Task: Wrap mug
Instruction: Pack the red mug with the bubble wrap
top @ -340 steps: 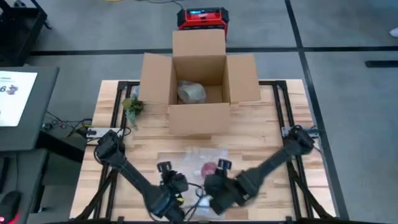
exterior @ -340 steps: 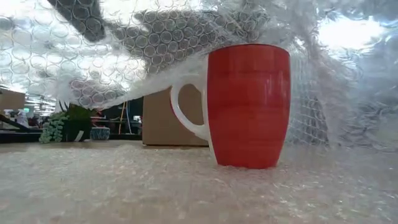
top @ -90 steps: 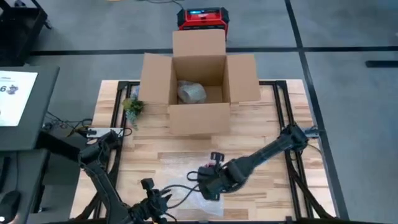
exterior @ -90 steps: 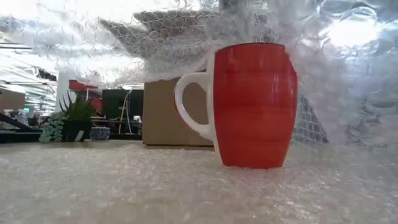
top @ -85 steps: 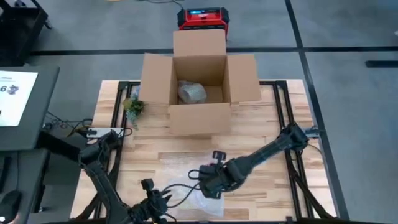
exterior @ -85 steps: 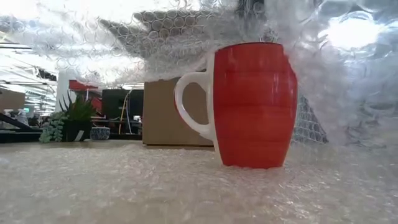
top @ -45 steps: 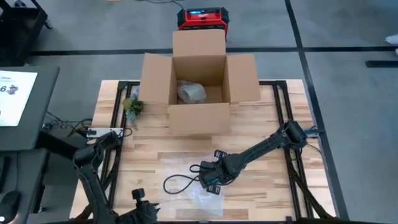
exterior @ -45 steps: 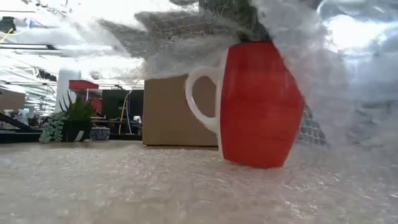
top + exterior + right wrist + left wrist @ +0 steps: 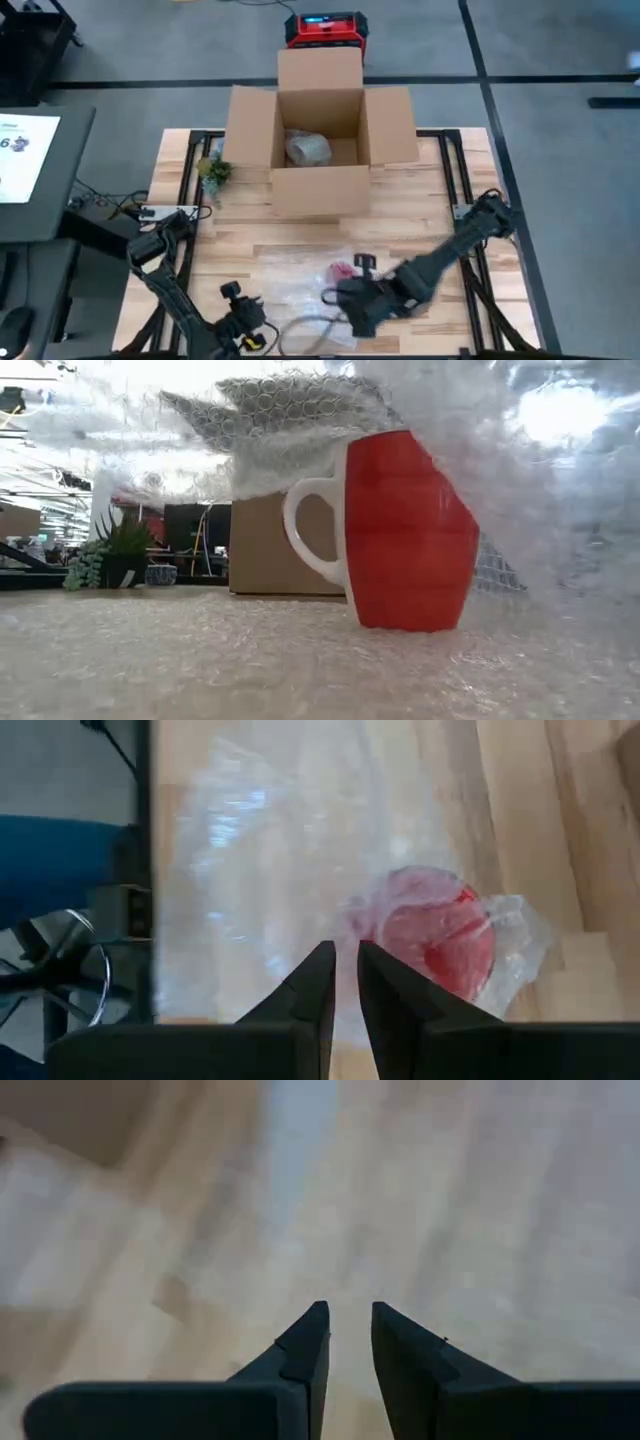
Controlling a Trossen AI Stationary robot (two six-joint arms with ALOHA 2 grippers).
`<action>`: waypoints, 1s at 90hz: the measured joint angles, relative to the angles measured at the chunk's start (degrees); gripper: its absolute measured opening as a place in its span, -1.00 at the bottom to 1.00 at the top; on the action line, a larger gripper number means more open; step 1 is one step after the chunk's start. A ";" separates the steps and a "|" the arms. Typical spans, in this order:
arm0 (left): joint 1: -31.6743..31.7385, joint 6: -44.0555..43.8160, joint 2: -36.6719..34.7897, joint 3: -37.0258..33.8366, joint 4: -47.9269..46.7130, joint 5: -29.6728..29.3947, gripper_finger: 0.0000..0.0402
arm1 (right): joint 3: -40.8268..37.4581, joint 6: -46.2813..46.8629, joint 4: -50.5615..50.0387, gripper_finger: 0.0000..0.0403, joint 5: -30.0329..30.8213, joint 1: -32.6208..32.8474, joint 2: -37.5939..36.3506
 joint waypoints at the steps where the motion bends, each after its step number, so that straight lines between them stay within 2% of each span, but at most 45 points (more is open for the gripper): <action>1: 0.16 -0.16 0.00 -0.08 -0.10 -1.08 -0.72 | -0.01 0.23 0.02 -0.81 0.27 0.41 0.00; 11: 1.99 2.66 0.00 -0.10 2.48 -11.20 -0.72 | -0.07 2.59 0.44 -0.81 2.05 3.91 0.17; 20: 4.06 8.85 -0.24 1.04 7.31 -13.63 -0.72 | -0.07 4.80 0.78 -0.81 3.93 5.84 0.11; 43: 10.86 38.83 -0.38 1.45 31.04 -13.76 -0.72 | -0.07 5.19 3.15 -0.81 7.23 8.68 0.11; 56: 14.11 53.54 -0.63 2.69 40.39 -13.09 -0.72 | -0.07 5.17 3.28 -0.81 7.29 8.71 0.11; 76: 16.97 66.46 -0.66 5.09 47.18 -9.15 -0.72 | -0.91 4.17 4.47 -0.81 10.22 7.11 0.06; 85: 17.75 69.00 -0.66 5.31 48.62 -5.72 -0.72 | -3.63 2.14 6.41 -0.81 10.92 4.63 0.09; 90: 18.18 69.07 -0.66 5.31 48.54 -4.22 -0.72 | -4.58 1.77 6.45 -0.81 13.60 3.29 0.17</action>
